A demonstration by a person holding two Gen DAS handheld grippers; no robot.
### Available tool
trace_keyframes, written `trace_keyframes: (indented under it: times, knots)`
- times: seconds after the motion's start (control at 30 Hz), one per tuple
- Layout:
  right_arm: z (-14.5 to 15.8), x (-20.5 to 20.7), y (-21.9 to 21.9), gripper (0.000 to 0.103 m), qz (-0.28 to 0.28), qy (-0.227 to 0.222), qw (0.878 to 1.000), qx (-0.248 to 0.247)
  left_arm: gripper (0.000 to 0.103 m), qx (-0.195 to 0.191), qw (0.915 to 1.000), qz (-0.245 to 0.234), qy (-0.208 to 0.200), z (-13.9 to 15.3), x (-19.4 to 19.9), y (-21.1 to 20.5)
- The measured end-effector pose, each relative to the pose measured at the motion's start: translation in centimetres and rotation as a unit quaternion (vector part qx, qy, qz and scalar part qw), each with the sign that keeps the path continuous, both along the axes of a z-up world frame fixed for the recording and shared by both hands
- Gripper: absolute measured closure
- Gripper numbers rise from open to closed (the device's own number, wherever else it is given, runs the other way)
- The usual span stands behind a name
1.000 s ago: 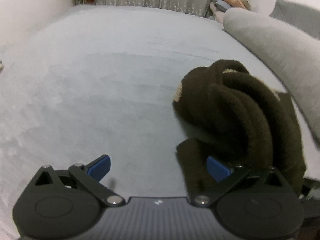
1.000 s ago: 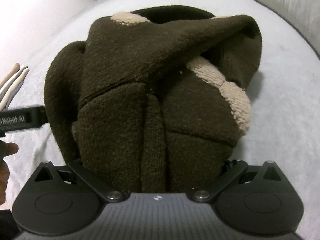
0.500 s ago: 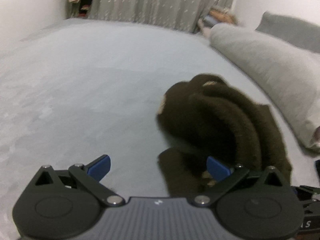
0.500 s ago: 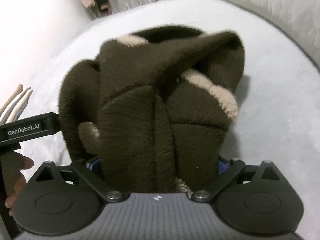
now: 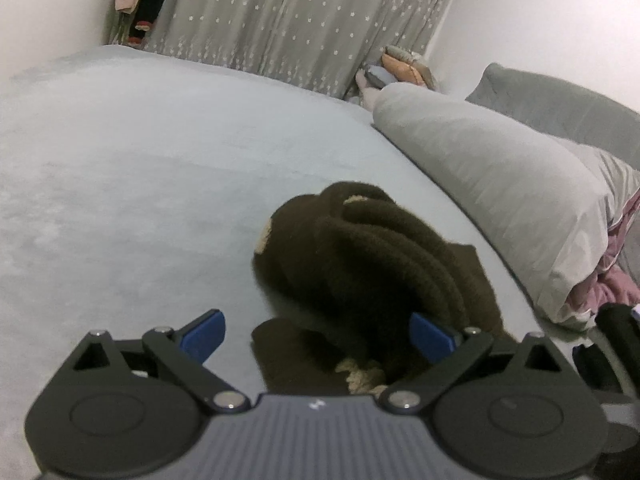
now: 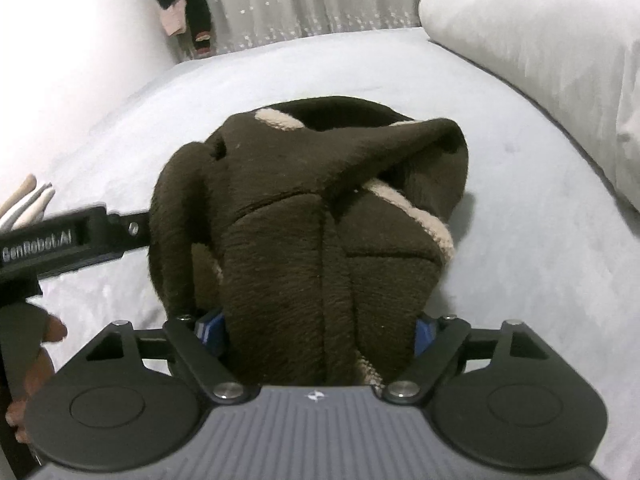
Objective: Fold clothes
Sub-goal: 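Lower the right tool onto the brown garment and close on its fabric, then lift the garment with the right tool while the left tool grasps another edge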
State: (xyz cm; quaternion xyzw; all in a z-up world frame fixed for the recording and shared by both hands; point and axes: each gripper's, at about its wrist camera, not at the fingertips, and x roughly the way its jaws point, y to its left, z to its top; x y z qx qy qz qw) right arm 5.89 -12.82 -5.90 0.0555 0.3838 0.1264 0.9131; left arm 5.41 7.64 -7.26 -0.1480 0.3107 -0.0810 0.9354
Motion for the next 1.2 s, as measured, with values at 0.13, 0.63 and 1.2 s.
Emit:
trace_keyframes:
  times: [0.13, 0.63, 1.2]
  knots:
    - [-0.3, 0.4, 0.2, 0.02, 0.009, 0.005, 1.0, -0.005, 0.004, -0.01, 0.9998, 0.007, -0.014, 0.5, -0.2, 0.3]
    - [-0.2, 0.7, -0.2, 0.018, 0.06, 0.023, 0.998, 0.006, 0.051, -0.07, 0.9965, -0.044, -0.013, -0.3, 1.0, -0.4]
    - [3.9, 0.3, -5.7, 0.064, -0.023, -0.084, 0.987, 0.132, 0.093, 0.007, 0.9942, 0.084, -0.066, 1.2, -0.8, 2.0]
